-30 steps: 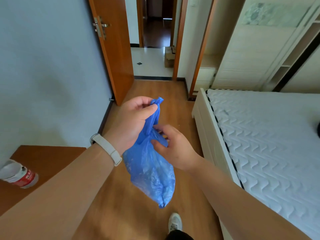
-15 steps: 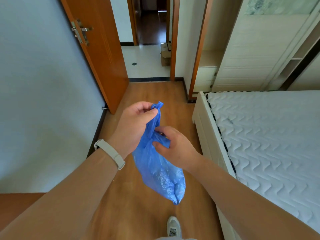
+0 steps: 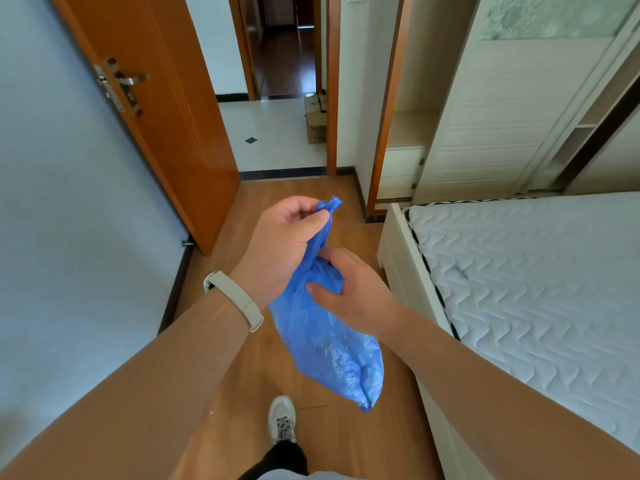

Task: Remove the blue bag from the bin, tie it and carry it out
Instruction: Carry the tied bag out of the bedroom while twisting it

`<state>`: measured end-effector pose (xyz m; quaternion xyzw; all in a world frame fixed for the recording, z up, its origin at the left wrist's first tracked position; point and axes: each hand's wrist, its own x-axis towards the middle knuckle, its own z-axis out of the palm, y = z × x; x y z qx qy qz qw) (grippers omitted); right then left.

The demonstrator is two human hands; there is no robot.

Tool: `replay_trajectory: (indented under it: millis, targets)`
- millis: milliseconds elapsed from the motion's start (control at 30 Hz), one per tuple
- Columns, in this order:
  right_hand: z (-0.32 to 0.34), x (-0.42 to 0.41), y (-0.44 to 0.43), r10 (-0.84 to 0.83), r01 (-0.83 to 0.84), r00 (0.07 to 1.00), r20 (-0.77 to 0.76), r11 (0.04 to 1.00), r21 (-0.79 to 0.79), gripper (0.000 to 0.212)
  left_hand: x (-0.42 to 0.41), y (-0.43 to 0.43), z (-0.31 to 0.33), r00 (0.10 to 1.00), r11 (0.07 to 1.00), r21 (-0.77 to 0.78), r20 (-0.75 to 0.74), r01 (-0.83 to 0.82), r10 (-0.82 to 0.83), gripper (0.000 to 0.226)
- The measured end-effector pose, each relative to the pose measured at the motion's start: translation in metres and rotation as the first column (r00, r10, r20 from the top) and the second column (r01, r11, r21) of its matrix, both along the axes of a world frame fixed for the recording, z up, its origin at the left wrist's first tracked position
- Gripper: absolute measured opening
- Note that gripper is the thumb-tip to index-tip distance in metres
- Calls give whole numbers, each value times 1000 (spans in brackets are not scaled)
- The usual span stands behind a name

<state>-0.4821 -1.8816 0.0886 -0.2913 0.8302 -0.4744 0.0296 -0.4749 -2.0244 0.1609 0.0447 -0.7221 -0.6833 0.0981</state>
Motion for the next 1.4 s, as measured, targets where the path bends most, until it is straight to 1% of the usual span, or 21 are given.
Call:
replay_trajectory:
  millis: [133, 300, 433, 500, 733, 1000, 1167, 1300, 1400]
  targets:
    - [-7, -50, -24, -45, 45, 999, -2, 999, 19, 45, -53, -24, -7, 999, 1000, -1, 20, 31, -31, 12]
    - [-9, -115, -59, -133, 133, 991, -2, 991, 24, 41, -123, -68, -12, 990, 984, 115, 41, 132, -138, 16]
    - [-3, -165, -91, -184, 188, 981, -68, 980, 69, 41, -179, -104, -11, 968, 960, 132, 11, 247, -251, 20]
    - [0, -189, -106, -196, 204, 975, -104, 976, 75, 42, -207, -121, -10, 960, 951, 134, -8, 278, -280, 22]
    - [3, -270, -153, -186, 195, 977, -105, 978, 80, 41, -286, -171, -3, 968, 961, 115, -28, 252, -251, 11]
    - [-16, -368, -188, -141, 142, 989, -36, 990, 22, 37, -379, -199, -16, 983, 981, 63, -4, 185, -186, 9]
    - [-23, -446, -202, -83, 84, 996, 24, 996, -39, 37, -453, -210, -19, 990, 986, 95, 13, 140, -142, 9]
    - [-18, -509, -207, -44, 49, 995, 93, 997, -52, 38, -511, -217, -13, 992, 989, 96, 40, 112, -116, 9]
    - [-14, -554, -212, -2, 7, 996, 89, 998, -56, 39, -548, -224, -10, 996, 990, 111, 31, 83, -87, 9]
